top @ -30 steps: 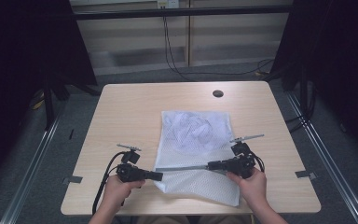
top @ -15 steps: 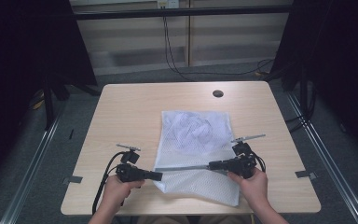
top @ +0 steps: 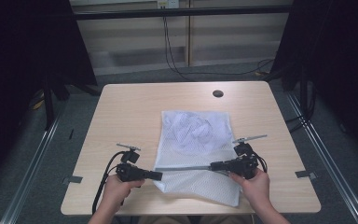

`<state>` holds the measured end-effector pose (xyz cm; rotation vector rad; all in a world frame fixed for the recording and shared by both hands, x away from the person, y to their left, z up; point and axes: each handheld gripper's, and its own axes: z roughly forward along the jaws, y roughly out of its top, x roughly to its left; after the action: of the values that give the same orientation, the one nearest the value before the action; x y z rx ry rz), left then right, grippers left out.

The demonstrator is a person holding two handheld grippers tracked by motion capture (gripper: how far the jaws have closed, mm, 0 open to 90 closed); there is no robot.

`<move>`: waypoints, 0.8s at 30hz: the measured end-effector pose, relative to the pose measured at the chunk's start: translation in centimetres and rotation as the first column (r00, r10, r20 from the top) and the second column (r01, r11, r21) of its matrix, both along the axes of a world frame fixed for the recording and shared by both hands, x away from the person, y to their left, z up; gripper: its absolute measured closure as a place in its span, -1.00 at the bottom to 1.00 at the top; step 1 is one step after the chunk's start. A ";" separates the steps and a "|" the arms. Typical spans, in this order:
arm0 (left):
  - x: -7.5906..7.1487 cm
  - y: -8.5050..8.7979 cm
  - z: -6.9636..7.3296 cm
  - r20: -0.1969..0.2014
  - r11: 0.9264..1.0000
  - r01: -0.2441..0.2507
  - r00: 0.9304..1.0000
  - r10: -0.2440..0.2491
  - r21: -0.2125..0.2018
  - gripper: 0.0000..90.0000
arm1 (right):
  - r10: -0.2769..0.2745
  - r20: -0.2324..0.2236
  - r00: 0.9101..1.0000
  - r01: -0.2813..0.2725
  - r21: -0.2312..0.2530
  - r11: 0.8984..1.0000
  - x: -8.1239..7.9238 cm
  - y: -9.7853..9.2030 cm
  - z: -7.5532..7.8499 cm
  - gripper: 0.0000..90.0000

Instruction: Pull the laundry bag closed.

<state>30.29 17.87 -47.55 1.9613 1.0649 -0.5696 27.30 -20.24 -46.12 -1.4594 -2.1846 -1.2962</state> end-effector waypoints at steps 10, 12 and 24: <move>0.0 0.0 -0.1 -0.011 1.000 0.001 1.000 -0.001 -0.004 0.96 | -0.017 0.002 1.000 0.017 -0.005 1.000 -0.2 -1.1 0.1 0.93; 0.1 0.0 -0.1 -0.007 1.000 0.009 1.000 -0.009 0.000 0.96 | -0.016 0.001 1.000 0.016 -0.004 1.000 -0.2 -1.1 0.1 0.93; 0.0 0.3 0.0 -0.007 1.000 -0.001 1.000 0.001 -0.001 0.96 | -0.041 0.008 0.999 0.042 -0.018 0.999 -0.5 -2.7 0.3 0.93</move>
<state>30.32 18.20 -47.59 1.9588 1.0695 -0.5773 26.78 -22.90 -45.85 -1.5167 -2.1875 -1.3006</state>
